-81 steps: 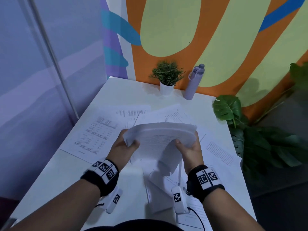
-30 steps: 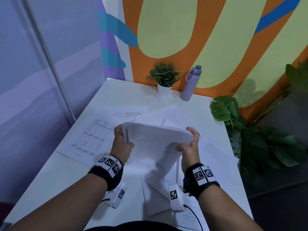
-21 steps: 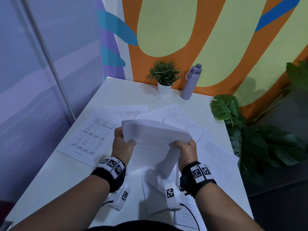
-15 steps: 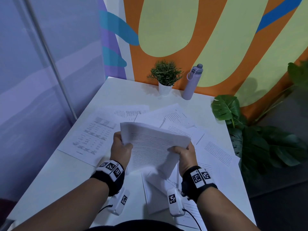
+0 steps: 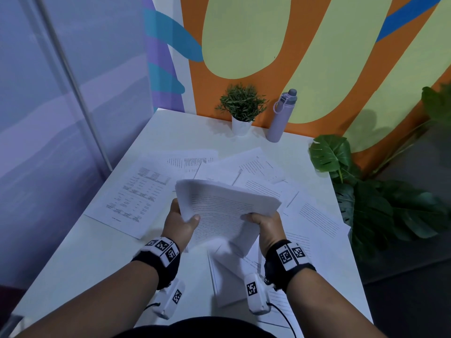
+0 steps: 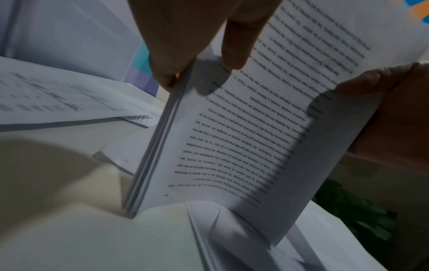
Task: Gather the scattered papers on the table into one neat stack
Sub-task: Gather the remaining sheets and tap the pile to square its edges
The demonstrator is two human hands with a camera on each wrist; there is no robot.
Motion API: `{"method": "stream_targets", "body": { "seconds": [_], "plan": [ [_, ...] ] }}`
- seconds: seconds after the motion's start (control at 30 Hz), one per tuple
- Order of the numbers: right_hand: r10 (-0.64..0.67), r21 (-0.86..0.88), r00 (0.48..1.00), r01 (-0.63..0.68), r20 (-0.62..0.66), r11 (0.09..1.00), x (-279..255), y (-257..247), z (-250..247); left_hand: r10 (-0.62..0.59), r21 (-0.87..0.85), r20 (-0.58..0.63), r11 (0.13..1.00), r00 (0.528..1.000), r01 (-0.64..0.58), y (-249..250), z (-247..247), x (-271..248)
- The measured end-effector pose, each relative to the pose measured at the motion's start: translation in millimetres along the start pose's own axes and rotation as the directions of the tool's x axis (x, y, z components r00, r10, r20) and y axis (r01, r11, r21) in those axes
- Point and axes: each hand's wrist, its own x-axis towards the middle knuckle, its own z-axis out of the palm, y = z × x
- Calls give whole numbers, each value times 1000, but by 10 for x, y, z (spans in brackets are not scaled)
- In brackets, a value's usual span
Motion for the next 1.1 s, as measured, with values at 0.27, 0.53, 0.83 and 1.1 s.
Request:
{"method": "stream_targets", "body": {
  "seconds": [0.27, 0.53, 0.83, 1.1],
  "plan": [
    [45, -115, 996, -36, 79, 993, -14, 40, -26, 15, 39, -60, 999, 998, -13, 60, 19, -35],
    [5, -222, 990, 27, 143, 975, -185, 125, 24, 6, -80, -95, 997, 995, -13, 208, -90, 115],
    [-31, -167, 996, 44, 82, 985, -156, -121, 10, -68, -164, 16, 984, 998, 70, 10, -203, 157],
    [20, -48, 996, -16, 92, 999, -120, -208, 14, -76, -288, 88, 952, 993, 99, -63, -259, 133]
  ]
}}
